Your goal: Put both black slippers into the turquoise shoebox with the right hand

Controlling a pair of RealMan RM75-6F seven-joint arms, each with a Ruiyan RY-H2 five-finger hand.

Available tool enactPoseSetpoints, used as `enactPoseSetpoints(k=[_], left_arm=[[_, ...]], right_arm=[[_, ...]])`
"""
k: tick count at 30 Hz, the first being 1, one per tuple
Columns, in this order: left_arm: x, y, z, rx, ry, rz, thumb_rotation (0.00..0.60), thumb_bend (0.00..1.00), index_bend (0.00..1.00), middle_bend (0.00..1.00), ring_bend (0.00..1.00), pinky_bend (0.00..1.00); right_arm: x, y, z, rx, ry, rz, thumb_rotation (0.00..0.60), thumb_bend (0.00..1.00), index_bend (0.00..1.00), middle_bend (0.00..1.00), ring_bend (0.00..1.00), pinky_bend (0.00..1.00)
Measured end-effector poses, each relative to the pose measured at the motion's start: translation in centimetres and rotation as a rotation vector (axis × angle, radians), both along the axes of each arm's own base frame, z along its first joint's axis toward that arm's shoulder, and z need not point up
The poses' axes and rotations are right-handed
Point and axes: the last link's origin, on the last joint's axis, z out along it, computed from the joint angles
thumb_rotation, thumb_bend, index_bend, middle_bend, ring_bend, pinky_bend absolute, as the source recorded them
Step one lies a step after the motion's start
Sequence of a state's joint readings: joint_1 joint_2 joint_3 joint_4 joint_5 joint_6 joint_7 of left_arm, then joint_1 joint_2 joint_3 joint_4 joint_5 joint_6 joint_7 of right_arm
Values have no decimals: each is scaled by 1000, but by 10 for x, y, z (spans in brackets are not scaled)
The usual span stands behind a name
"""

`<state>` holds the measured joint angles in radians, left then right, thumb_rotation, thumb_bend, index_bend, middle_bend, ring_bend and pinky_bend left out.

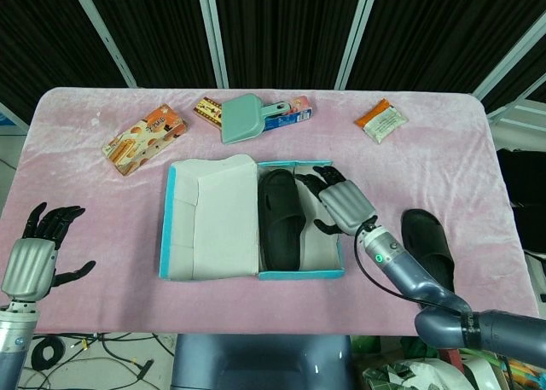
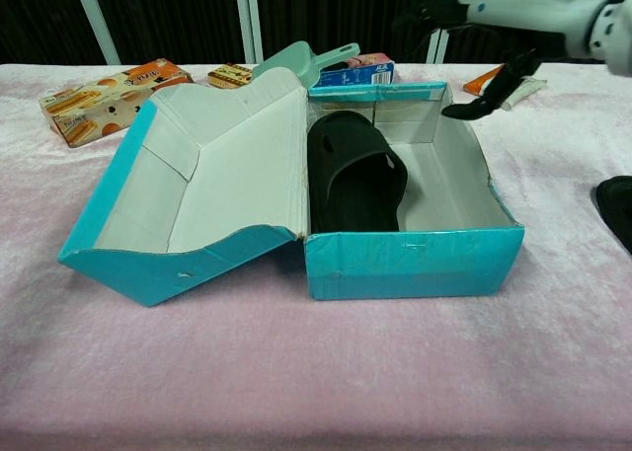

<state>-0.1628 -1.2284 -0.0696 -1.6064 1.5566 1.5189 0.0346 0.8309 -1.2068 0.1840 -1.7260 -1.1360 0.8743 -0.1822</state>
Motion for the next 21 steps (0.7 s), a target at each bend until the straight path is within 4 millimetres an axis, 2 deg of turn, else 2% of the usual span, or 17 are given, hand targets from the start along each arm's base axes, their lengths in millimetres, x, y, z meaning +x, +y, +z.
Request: enactPoseSetpoints(k=[4, 12, 21], left_arm=[[1, 0, 1, 1, 2, -3, 600, 0, 158, 164, 129, 0], [6, 1, 0, -4, 11, -19, 600, 0, 159, 163, 128, 0], [9, -2, -1, -9, 20, -19, 600, 0, 159, 163, 128, 0]], right_arm=[[-27, 10, 17, -22, 46, -43, 600, 161, 84, 128, 27, 71], [-85, 32, 29, -20, 156, -140, 600, 77, 84, 123, 16, 71], [-149, 28, 30, -33, 245, -263, 600, 56, 84, 125, 16, 71]])
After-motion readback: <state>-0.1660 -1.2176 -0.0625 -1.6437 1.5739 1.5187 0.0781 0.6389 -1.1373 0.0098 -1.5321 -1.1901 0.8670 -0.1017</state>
